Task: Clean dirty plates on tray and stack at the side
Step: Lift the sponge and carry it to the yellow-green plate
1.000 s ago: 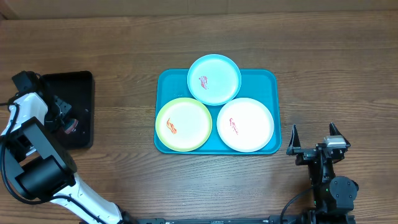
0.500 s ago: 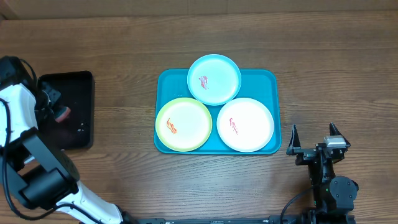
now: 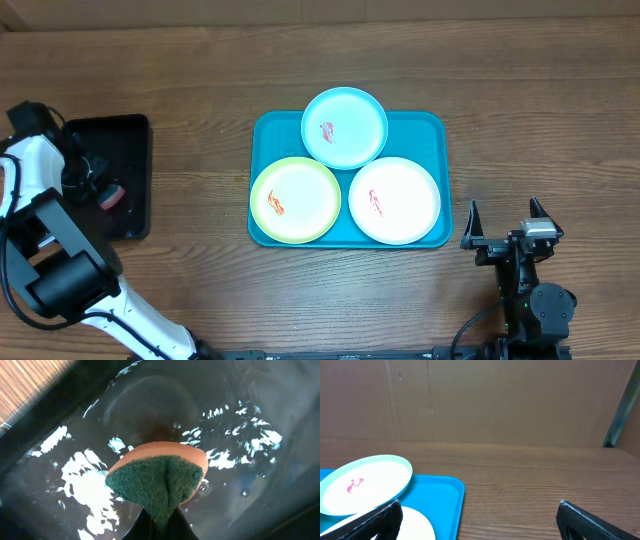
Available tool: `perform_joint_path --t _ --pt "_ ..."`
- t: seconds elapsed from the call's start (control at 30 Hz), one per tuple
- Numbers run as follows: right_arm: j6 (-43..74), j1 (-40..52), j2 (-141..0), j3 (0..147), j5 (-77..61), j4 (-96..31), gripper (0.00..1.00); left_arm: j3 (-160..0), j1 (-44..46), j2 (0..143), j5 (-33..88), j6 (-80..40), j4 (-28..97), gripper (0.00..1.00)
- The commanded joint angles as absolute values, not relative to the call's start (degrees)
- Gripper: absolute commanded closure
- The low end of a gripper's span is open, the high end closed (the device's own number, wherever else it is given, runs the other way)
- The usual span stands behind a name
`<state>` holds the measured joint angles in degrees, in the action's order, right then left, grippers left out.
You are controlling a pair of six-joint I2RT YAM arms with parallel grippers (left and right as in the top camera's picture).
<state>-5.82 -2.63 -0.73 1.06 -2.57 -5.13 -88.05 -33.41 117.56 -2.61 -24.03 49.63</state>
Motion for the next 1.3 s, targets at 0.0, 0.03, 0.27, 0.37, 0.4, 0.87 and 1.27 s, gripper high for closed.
perform_joint_path --t 0.0,0.03,0.27,0.37,0.4,0.87,1.27 --pt "-5.8 -2.9 -0.2 0.5 -2.4 -4.7 0.00 -97.1 -33.6 111.6 -2.3 -24.2 52.7 0.96" --pt "-5.8 -2.9 -0.2 0.5 -2.4 -4.7 0.00 -98.7 -33.5 110.4 -1.2 -24.2 53.7 0.96" --pt "-5.8 -2.9 -0.2 0.5 -2.4 -4.7 0.00 -99.8 -31.3 105.9 0.1 -23.9 55.1 0.96" --pt "-5.8 -2.9 -0.2 0.5 -2.4 -4.7 0.00 -94.5 -29.4 108.5 -2.4 -23.9 51.5 0.96" --pt "-5.8 -2.9 -0.2 0.5 -2.4 -4.7 0.00 -93.1 -29.0 109.5 -2.5 -23.7 50.3 0.96" --pt "-5.8 -2.9 -0.2 0.5 -2.4 -4.7 0.00 -106.3 -28.6 103.4 -1.4 -20.3 61.4 0.96" --pt "-5.8 -2.9 -0.2 0.5 -2.4 -4.7 0.00 -98.4 -27.3 112.2 -2.9 -18.0 57.7 0.96"
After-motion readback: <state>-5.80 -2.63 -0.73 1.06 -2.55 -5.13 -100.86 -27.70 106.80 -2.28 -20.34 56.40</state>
